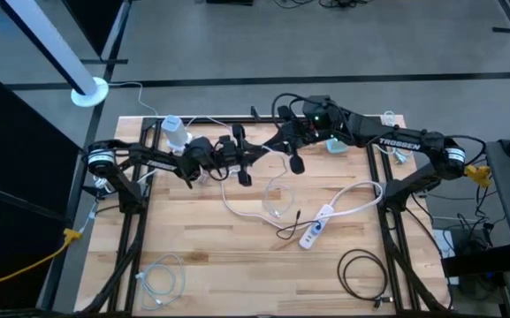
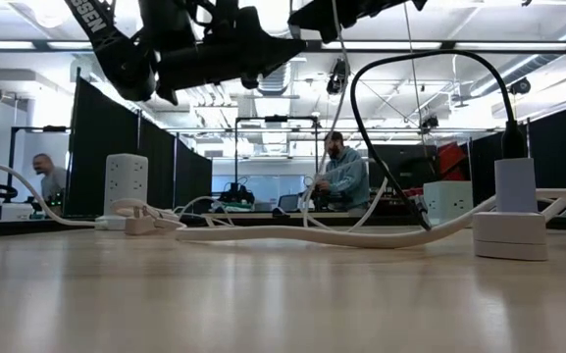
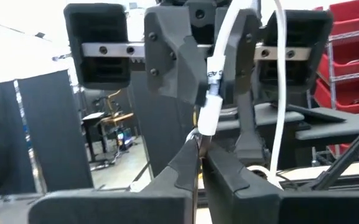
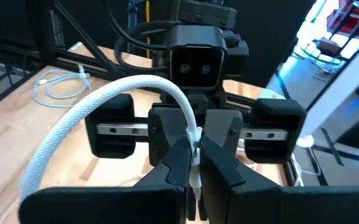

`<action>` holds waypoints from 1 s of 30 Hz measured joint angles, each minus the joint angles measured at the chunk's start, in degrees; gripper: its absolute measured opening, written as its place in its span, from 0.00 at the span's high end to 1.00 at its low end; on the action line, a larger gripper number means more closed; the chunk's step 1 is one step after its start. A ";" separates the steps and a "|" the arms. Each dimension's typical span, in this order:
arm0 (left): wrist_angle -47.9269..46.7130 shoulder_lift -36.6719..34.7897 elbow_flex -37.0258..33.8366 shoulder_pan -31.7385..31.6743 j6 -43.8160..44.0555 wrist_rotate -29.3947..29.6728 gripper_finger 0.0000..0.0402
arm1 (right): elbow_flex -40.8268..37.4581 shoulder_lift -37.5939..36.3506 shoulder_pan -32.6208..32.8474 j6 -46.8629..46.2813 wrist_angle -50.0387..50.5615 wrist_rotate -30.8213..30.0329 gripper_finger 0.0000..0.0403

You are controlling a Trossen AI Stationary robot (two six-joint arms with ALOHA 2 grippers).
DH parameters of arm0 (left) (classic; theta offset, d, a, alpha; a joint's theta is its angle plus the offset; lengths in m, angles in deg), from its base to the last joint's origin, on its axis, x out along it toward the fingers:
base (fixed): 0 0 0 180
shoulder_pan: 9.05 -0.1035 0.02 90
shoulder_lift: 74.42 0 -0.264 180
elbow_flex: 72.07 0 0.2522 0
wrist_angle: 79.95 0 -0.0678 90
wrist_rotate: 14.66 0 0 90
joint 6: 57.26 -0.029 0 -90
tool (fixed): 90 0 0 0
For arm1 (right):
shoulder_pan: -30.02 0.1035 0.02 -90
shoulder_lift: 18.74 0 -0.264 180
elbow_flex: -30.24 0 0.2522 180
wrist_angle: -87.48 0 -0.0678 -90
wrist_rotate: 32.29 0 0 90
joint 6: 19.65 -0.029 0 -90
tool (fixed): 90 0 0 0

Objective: Insert USB
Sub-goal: Insert the white charger cable into the green outlet extension

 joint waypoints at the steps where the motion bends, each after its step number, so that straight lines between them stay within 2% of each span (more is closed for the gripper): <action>1: -0.47 0.00 0.00 0.00 -0.02 0.22 1.00 | 0.00 0.00 0.00 -0.45 0.15 -0.37 0.98; 14: -1.52 -0.13 -0.19 -0.24 -1.68 3.67 1.00 | 0.09 0.00 0.04 0.97 3.85 -3.64 0.98; 22: -3.57 -0.15 -0.26 -0.21 -2.17 0.19 1.00 | 1.05 0.00 0.04 2.30 2.67 -3.66 0.98; 25: -2.86 -0.15 -0.26 -0.04 -2.99 0.04 0.97 | 1.05 0.00 0.04 1.89 3.03 -3.70 0.98; 30: -1.31 -0.15 -0.26 -0.04 -2.89 0.04 0.85 | 0.98 0.00 0.04 1.16 3.12 -3.70 0.98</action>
